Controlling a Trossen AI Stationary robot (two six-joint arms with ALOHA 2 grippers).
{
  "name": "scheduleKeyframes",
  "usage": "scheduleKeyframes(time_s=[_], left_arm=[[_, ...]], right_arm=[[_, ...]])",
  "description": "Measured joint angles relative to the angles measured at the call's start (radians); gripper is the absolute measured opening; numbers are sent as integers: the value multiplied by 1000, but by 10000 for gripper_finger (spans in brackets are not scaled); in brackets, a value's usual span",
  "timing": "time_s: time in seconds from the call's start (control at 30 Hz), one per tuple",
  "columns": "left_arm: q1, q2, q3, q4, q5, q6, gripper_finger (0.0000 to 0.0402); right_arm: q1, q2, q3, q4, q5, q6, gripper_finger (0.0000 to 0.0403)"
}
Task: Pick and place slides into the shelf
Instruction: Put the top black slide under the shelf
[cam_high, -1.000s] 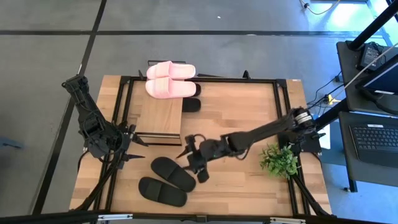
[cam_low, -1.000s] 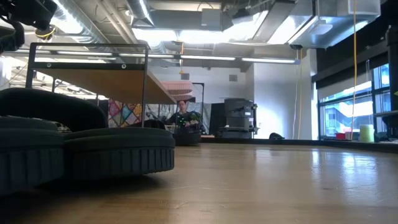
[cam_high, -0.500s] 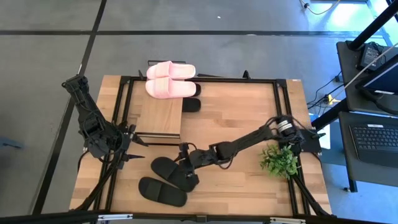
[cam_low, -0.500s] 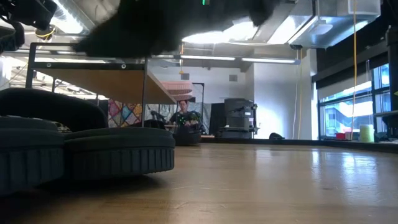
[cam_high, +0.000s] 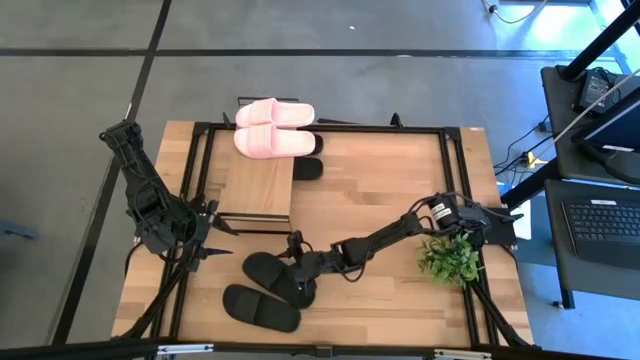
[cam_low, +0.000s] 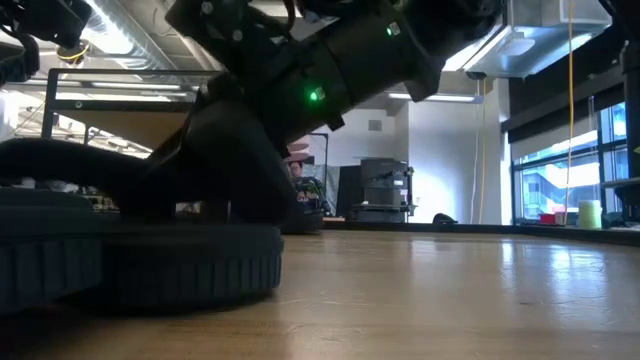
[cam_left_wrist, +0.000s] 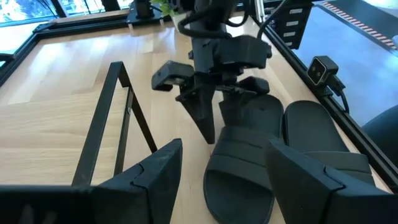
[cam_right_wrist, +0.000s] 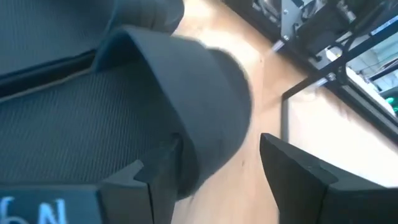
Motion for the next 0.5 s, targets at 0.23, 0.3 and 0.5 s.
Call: scheduleKeyframes(time_s=[0.23, 0.3, 0.5], left_arm=[[0, 0, 0, 0, 0, 0, 217], [0, 0, 0, 0, 0, 0, 217], [0, 0, 0, 0, 0, 0, 217]], right_arm=[[-1, 7, 1, -1, 1, 71, 185], [-1, 8, 1, 8, 1, 71, 159], [-2, 9, 1, 8, 0, 76, 56]])
